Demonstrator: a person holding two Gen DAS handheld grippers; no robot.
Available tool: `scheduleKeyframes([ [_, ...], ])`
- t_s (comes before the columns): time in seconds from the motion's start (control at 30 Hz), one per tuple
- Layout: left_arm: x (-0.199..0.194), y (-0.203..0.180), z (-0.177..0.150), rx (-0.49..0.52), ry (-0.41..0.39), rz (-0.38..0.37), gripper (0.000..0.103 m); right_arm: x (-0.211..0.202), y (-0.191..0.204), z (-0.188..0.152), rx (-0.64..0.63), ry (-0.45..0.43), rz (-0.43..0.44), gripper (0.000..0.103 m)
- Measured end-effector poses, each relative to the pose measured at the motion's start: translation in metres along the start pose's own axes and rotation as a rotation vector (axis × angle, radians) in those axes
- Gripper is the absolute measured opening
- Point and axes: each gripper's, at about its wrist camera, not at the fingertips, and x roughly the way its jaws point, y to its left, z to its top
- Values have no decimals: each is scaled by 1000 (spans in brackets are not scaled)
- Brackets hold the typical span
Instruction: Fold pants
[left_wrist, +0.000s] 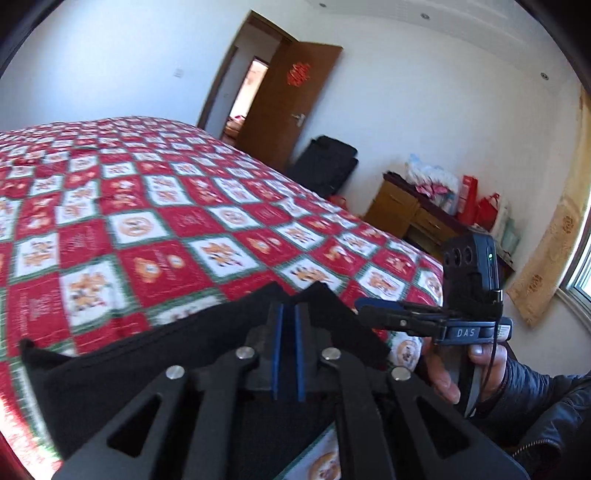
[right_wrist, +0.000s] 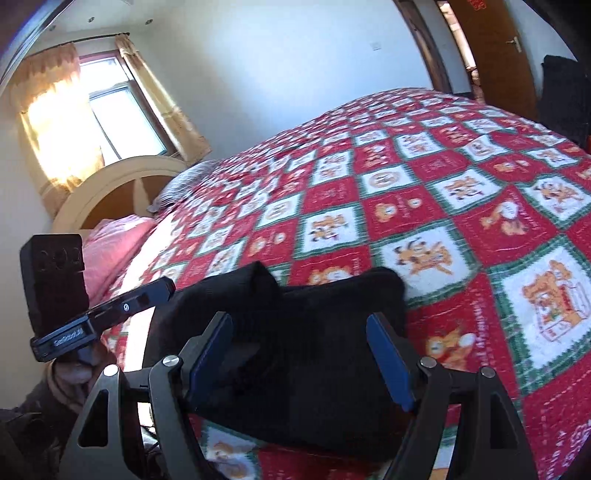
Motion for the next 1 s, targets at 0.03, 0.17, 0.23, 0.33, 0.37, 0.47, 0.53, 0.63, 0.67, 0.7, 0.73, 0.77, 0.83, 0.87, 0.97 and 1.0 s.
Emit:
scheduleKeyframes([
  [0.03, -9, 5, -2, 11, -18, 56, 26, 5, 3, 0, 9, 19, 13, 76],
  [0.17, -42, 26, -17, -6, -111, 195, 77, 27, 13, -1, 41, 121, 73, 76],
  [0.23, -48, 42, -23, -64, -117, 197, 77, 40, 18, -4, 49, 176, 65, 76],
  [0.33, -51, 59, -32, -108, -122, 236, 77, 58, 23, -9, 59, 233, 60, 76],
  [0.37, -51, 64, -35, -118, -119, 256, 81, 62, 25, -10, 63, 240, 54, 76],
  [0.47, -42, 78, -41, -158, -95, 305, 94, 73, 34, -14, 42, 266, 39, 59],
  [0.53, -34, 84, -45, -184, -73, 314, 95, 74, 36, -14, 25, 259, 17, 43],
  [0.63, -24, 93, -51, -214, -42, 334, 95, 66, 29, -12, 44, 232, 33, 21],
  [0.67, -23, 94, -52, -224, -39, 327, 95, 61, 28, -11, 51, 219, 45, 19],
  [0.7, -22, 96, -53, -231, -38, 322, 95, 58, 27, -10, 52, 208, 53, 17],
  [0.73, -22, 97, -53, -236, -39, 325, 95, 54, 27, -9, 52, 198, 61, 17],
  [0.77, -22, 97, -53, -236, -40, 328, 95, 49, 28, -8, 48, 187, 67, 16],
  [0.83, -24, 95, -51, -230, -44, 330, 95, 38, 33, -8, 32, 161, 76, 15],
  [0.87, -23, 94, -50, -228, -47, 333, 95, 33, 36, -7, 26, 150, 83, 15],
  [0.97, -23, 89, -46, -210, -49, 334, 95, 16, 41, -5, 6, 113, 87, 15],
  [1.0, -21, 87, -45, -199, -47, 340, 95, 14, 42, -4, 4, 107, 85, 15],
])
